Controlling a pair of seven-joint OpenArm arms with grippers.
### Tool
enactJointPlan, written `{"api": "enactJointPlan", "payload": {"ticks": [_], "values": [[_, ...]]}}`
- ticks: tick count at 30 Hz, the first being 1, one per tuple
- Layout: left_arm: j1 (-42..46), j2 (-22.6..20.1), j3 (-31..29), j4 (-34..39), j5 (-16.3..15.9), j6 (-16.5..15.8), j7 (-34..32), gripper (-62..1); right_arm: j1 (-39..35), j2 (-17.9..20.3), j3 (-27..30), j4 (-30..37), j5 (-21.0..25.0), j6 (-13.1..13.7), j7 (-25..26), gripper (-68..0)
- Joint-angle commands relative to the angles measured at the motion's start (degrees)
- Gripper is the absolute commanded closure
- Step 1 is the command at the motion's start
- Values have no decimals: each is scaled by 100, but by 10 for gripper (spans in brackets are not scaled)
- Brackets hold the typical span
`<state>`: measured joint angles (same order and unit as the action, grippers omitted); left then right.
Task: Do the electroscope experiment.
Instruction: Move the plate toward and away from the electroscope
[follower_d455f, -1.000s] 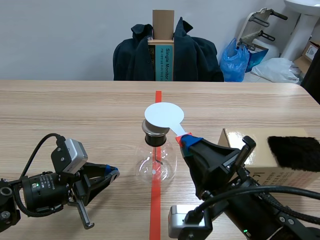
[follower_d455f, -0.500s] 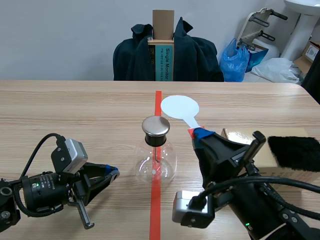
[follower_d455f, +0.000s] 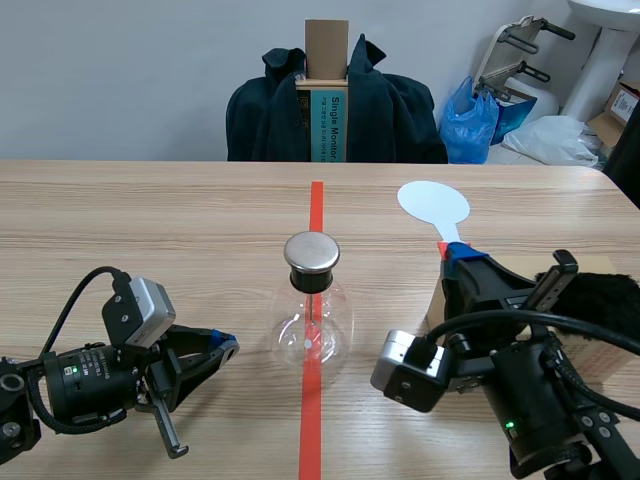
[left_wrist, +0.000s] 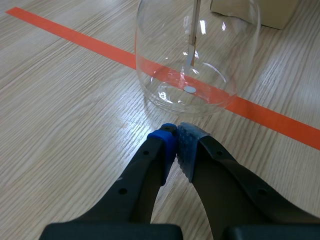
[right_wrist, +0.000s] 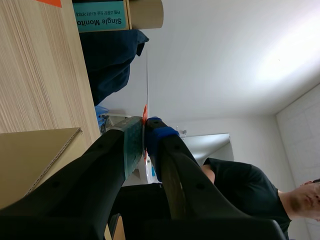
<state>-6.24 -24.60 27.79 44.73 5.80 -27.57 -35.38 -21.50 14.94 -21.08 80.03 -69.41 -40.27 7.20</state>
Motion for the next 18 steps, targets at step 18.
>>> {"api": "enactJointPlan", "payload": {"ticks": [18], "values": [[-44, 11, -15, 129, -37, 7, -81, -29, 70, 63, 55, 74, 33, -83, 2057, -8]]}}
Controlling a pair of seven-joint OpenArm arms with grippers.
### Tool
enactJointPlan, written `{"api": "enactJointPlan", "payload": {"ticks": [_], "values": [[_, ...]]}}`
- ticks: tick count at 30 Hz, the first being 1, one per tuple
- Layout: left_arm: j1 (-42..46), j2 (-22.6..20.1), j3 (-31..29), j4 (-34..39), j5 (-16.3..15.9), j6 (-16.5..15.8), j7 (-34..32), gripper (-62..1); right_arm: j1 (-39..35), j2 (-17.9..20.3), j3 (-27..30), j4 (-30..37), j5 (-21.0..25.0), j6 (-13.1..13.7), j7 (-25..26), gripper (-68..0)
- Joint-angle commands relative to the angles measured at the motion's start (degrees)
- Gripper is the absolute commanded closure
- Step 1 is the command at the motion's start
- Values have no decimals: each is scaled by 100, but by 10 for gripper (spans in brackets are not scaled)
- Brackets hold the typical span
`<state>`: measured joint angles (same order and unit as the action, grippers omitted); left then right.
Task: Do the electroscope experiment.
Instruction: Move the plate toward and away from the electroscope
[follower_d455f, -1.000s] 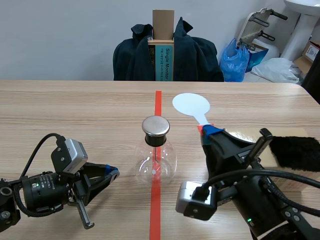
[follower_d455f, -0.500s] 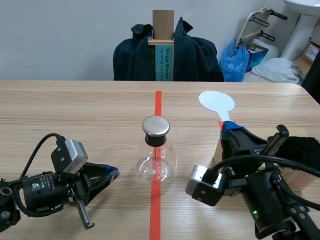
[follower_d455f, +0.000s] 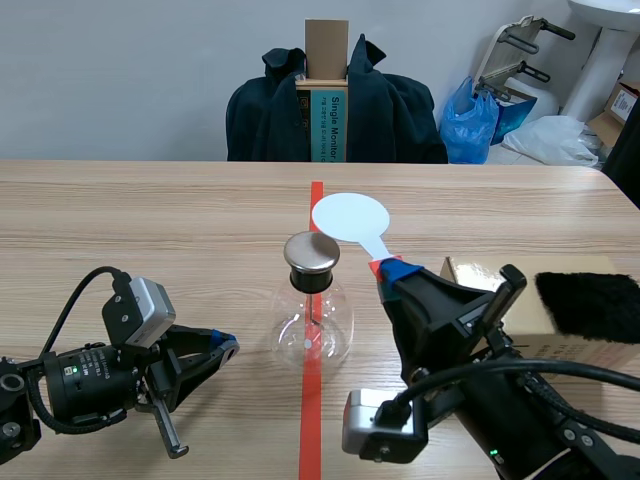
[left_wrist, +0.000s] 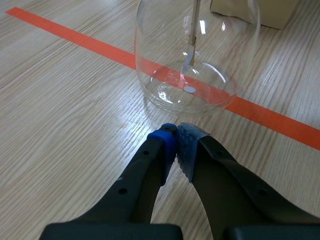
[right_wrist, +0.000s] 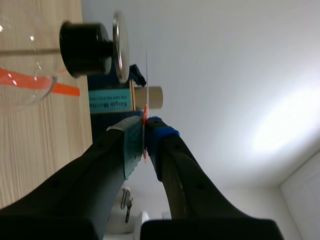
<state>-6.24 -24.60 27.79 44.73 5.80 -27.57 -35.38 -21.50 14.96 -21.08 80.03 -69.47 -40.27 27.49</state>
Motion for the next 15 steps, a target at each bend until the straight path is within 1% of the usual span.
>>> {"api": "enactJointPlan", "payload": {"ticks": [1, 8, 15], "values": [[-44, 11, -15, 129, -37, 7, -81, -29, 70, 61, 55, 74, 39, -83, 131, -8], [-44, 11, -15, 129, -37, 7, -81, -29, 70, 61, 52, 74, 39, -83, 704, -8], [-44, 11, -15, 129, -37, 7, -81, -29, 70, 61, 52, 74, 39, -83, 848, -8]]}}
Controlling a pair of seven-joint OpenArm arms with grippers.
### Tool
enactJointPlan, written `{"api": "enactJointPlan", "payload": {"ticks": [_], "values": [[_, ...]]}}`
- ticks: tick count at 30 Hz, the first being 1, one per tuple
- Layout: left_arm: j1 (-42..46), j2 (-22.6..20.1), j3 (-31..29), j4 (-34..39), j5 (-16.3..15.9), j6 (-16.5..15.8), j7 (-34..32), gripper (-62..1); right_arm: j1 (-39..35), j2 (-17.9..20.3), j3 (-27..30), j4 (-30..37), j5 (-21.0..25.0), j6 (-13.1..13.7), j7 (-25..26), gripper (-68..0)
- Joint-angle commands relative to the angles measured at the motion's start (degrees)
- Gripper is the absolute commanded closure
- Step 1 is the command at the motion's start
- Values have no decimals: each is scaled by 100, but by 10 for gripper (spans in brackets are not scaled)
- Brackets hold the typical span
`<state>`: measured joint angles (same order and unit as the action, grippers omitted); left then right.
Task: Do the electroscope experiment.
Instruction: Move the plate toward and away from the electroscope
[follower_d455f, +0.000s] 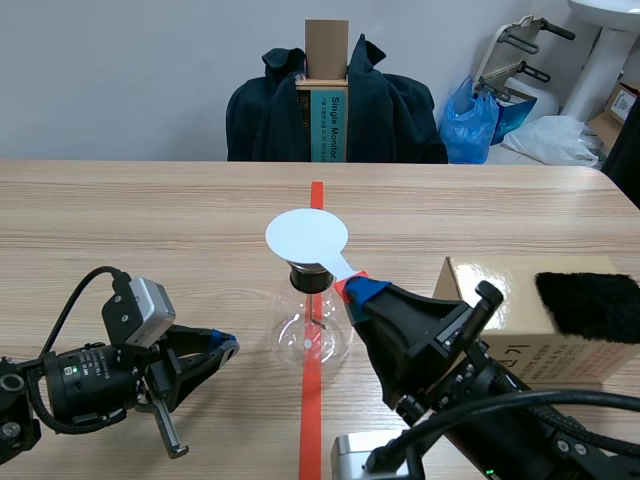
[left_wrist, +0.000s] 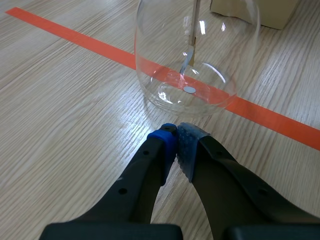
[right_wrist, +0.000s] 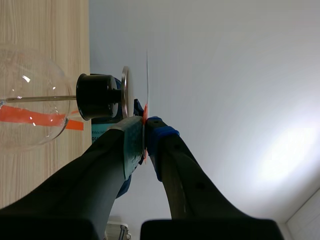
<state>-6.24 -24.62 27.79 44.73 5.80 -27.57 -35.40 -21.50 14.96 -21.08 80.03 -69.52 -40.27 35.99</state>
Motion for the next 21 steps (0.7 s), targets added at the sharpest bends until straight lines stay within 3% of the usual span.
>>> {"api": "enactJointPlan", "payload": {"ticks": [1, 9, 21], "values": [[-44, 13, -15, 129, -37, 7, -79, -29, 70, 61, 52, 74, 46, -83, -4, -8], [-44, 13, -15, 129, -37, 9, -76, -29, 70, 61, 55, 74, 48, -83, -505, -8], [-44, 15, -15, 129, -39, 7, -81, -29, 70, 61, 55, 74, 50, -83, -2212, -8]]}}
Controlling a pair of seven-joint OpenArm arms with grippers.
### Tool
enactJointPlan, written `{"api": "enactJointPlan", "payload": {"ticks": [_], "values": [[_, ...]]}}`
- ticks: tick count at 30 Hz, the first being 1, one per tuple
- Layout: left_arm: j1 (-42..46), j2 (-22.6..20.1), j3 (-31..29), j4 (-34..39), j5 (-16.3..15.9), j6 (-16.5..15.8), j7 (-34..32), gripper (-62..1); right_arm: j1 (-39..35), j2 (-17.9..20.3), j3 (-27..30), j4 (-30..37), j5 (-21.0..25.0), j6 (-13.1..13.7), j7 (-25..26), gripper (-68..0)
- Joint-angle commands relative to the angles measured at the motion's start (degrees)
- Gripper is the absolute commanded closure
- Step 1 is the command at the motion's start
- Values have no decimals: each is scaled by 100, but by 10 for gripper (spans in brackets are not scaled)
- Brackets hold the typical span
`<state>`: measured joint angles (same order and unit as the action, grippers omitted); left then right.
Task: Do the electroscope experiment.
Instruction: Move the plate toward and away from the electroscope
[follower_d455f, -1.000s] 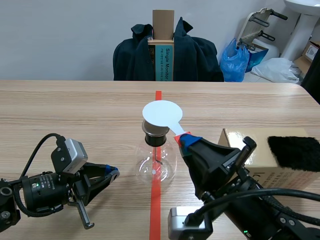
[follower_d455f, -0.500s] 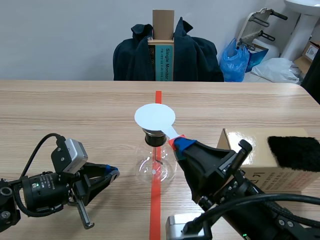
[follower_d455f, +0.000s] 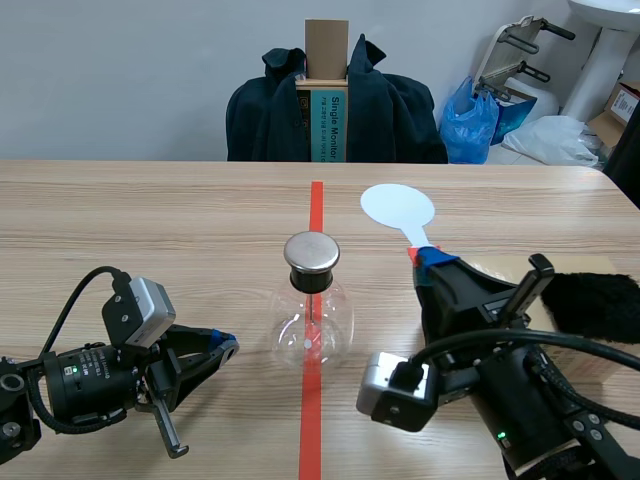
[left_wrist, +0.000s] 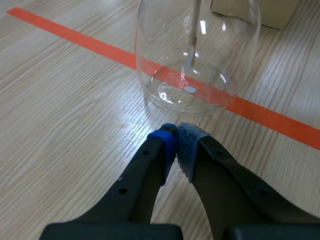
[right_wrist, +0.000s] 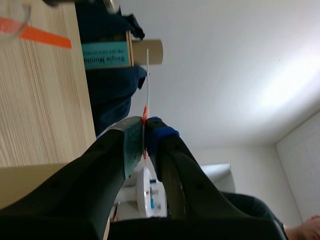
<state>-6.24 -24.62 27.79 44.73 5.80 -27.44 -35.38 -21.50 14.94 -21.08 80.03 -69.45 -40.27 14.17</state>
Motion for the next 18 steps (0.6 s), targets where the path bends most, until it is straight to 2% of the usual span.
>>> {"api": "enactJointPlan", "payload": {"ticks": [1, 6, 11, 18], "values": [[-44, 15, -15, 129, -39, -7, -83, -29, 70, 63, 55, 74, 44, -83, -157, -8], [-44, 15, -15, 129, -39, -9, -81, -29, 70, 63, 55, 74, 44, -83, -634, -8], [-44, 15, -15, 129, -39, -9, -81, -29, 70, 63, 55, 74, 44, -83, -654, -8], [-44, 15, -15, 129, -39, -9, -81, -29, 70, 61, 52, 74, 42, -81, -63, -8]]}}
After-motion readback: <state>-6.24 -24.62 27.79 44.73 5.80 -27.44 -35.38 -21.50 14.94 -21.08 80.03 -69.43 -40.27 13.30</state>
